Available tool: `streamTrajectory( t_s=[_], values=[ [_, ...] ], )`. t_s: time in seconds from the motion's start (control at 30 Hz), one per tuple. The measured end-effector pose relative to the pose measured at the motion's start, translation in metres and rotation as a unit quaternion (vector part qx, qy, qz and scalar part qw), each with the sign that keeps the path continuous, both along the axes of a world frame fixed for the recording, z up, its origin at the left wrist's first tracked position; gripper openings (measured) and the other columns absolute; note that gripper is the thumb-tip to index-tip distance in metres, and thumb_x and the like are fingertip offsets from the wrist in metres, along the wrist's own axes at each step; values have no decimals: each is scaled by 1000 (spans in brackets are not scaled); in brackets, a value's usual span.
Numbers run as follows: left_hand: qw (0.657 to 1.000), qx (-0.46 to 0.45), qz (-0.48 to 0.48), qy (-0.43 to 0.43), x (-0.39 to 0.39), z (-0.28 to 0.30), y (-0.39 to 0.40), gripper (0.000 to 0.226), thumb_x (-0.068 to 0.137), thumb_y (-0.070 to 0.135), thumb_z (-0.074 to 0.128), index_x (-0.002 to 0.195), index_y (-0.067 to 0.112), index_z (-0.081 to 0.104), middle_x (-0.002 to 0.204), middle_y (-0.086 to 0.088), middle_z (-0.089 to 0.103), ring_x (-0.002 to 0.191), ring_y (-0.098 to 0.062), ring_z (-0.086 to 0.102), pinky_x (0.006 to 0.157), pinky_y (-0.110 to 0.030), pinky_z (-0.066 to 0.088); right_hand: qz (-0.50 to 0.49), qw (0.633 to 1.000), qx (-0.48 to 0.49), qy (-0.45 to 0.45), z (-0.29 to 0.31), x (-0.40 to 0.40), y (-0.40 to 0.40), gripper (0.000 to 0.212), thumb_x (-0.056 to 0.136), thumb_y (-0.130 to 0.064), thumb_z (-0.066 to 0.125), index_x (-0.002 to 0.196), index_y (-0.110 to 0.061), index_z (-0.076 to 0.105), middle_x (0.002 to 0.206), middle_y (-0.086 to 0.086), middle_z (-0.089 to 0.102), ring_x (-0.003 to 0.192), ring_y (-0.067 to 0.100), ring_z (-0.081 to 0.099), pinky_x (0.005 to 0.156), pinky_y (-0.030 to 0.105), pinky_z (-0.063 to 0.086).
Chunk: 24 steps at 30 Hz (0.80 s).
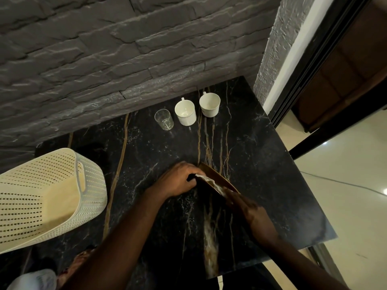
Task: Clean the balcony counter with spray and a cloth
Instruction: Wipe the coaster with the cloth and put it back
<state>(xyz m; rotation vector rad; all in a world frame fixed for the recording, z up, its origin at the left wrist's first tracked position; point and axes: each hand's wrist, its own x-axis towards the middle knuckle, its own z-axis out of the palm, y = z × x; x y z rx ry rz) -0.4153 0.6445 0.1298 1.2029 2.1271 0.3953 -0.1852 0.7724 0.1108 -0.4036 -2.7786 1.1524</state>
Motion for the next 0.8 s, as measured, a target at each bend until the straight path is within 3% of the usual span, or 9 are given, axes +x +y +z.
streamTrajectory(
  t_s=[0.2, 0.3, 0.4, 0.47, 0.57, 0.67, 0.8],
  values=[
    [995, 57, 75, -15, -14, 18, -1, 47, 83, 13, 68, 124, 34, 59, 122, 9, 61, 110, -3, 54, 100, -35, 47, -46, 995, 38, 74, 20, -17, 10, 52, 92, -42, 46, 139, -22, 35, 132, 1, 41, 120, 14, 42, 94, 32, 45],
    [999, 44, 26, -11, -6, 31, 7, 65, 79, 24, 74, 135, 40, 46, 133, 16, 45, 118, 2, 39, 98, -15, 37, -34, 998, 42, 26, 8, -28, 14, 65, 88, -53, 47, 142, -22, 29, 143, 4, 36, 128, 19, 39, 102, 38, 41],
    [999, 0, -46, 26, 9, 25, 16, 86, 75, 27, 77, 143, 46, 28, 148, 11, 34, 130, -6, 33, 108, -29, 32, -1, 999, 37, -22, -7, -32, 7, 77, 85, -56, 48, 148, -25, 16, 148, 7, 32, 131, 21, 39, 101, 41, 45],
    [996, -14, -64, 63, 15, 14, 20, 81, 76, 22, 74, 143, 41, 31, 147, 9, 38, 130, -10, 36, 110, -38, 34, -15, 999, 13, -43, -12, -34, 1, 82, 85, -49, 55, 149, -26, 11, 147, 9, 36, 128, 22, 44, 99, 34, 45],
    [996, 18, -41, 75, 17, 7, 25, 64, 76, 14, 70, 132, 35, 47, 134, 11, 49, 119, -8, 42, 102, -38, 42, -61, 996, -37, -59, -15, -34, -3, 84, 85, -40, 62, 150, -26, 10, 147, 5, 39, 121, 19, 51, 91, 23, 41],
    [997, 43, -18, 60, 15, 3, 28, 60, 74, 12, 71, 126, 35, 52, 128, 14, 53, 116, -5, 45, 103, -36, 42, -77, 995, -38, -59, -19, -33, -2, 78, 85, -36, 65, 148, -25, 21, 144, 4, 44, 118, 16, 54, 91, 17, 39],
    [996, 82, 18, 28, 10, 4, 39, 63, 77, 10, 69, 132, 34, 51, 140, 11, 47, 129, -5, 40, 110, -33, 37, -129, 991, -39, -26, -10, -39, 8, 57, 86, -37, 64, 137, -34, 38, 128, -11, 55, 105, -4, 50, 85, 6, 36]
  ],
)
